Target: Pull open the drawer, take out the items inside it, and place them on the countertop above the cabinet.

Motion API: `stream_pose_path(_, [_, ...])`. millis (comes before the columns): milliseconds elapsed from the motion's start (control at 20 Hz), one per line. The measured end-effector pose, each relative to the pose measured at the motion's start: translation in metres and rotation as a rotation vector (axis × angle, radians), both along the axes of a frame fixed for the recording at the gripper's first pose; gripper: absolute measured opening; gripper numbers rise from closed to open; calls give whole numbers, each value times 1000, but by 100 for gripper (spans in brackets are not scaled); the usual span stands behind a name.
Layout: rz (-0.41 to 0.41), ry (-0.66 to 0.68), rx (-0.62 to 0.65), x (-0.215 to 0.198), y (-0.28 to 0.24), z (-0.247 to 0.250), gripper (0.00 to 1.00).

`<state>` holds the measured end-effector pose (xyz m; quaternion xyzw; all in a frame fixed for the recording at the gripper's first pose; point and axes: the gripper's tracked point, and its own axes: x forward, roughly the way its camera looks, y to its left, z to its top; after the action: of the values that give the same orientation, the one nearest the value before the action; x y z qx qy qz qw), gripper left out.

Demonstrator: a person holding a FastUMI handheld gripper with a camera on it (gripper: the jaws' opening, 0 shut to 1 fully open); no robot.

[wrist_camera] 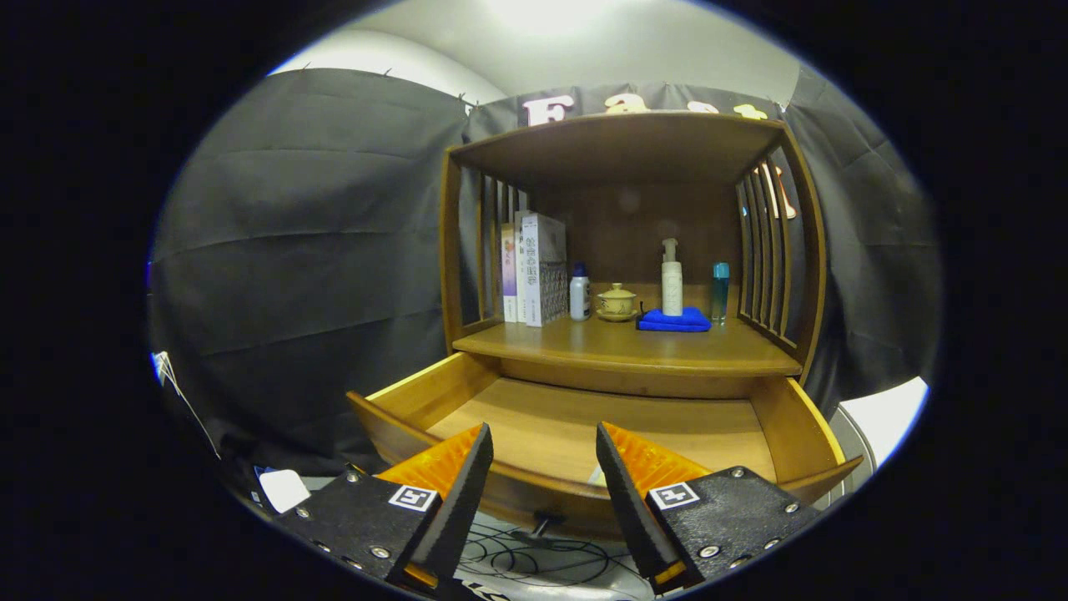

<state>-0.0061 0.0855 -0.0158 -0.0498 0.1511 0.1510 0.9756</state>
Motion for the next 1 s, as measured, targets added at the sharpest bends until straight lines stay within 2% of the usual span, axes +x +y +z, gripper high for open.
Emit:
stream_pose_path(250, [-29, 131, -26, 49, -19, -16, 78])
stream_pose_path(550, [-70, 293, -33, 88, -36, -37, 78])
stream_pose_path(1000, [-127, 599, -47, 83, -52, -89, 80])
